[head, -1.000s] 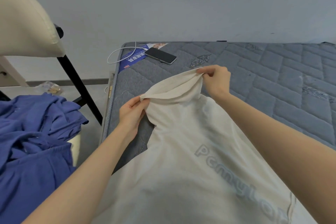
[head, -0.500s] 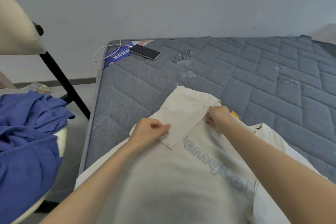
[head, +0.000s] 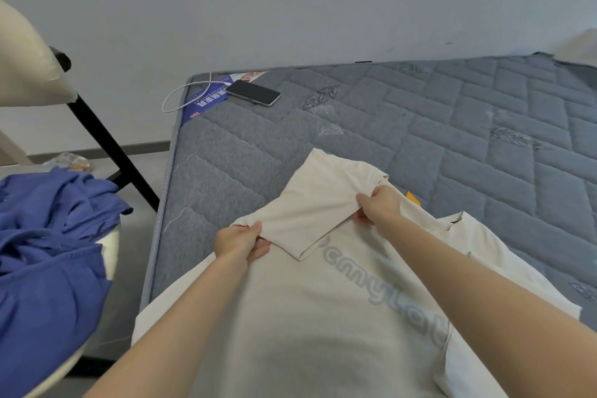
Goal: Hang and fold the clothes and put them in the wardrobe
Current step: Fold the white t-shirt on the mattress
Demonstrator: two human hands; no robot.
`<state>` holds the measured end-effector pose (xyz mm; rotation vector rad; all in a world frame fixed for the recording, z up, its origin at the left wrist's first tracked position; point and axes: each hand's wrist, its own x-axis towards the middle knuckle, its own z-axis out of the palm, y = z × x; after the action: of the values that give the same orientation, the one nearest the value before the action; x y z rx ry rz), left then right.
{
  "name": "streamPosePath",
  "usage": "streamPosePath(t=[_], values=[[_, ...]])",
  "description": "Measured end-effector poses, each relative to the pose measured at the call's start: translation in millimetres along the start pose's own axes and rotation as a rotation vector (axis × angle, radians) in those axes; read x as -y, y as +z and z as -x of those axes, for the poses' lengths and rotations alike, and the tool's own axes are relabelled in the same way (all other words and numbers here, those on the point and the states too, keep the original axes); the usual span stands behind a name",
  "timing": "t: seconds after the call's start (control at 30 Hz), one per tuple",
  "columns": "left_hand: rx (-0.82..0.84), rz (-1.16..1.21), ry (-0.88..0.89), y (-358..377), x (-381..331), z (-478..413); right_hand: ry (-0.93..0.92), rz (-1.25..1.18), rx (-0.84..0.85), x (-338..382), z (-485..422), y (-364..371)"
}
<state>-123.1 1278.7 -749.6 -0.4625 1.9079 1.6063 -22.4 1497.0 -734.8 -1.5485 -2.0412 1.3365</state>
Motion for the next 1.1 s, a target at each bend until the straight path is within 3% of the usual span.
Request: streamPosePath(t=[0.13,0.3,0.43,0.5,0.63,0.83,1.03,1.1], values=[[-0.023,-0.252,0.112,-10,4,3,-0.04,0.176,0.001,-10,5,-6],[-0.117,-0.619,0.372,-14,-5,17,-0.154,0.11,-0.062,-4,21,-14],[0.08,-0.798,0.625,16,-16,33,-0.29,0.147,-0.16,-17,36,-47],[0.213,-1.007,0.77,40,-16,43,-0.336,0.167,-0.189,-33,44,-71],[0.338,-1.365,0.952,89,-16,62,-0.298,0.321,-0.26,-76,52,-125],[0.268,-1.498,0.999,134,-19,71,-0.122,0.474,-0.144,-122,50,-169],[0.252,-1.544,1.028,163,-30,49,-0.052,0.793,-0.047,-126,20,-183],[0.203,-1.569,1.066,174,-36,40,0.005,0.794,-0.002,-125,10,-186]])
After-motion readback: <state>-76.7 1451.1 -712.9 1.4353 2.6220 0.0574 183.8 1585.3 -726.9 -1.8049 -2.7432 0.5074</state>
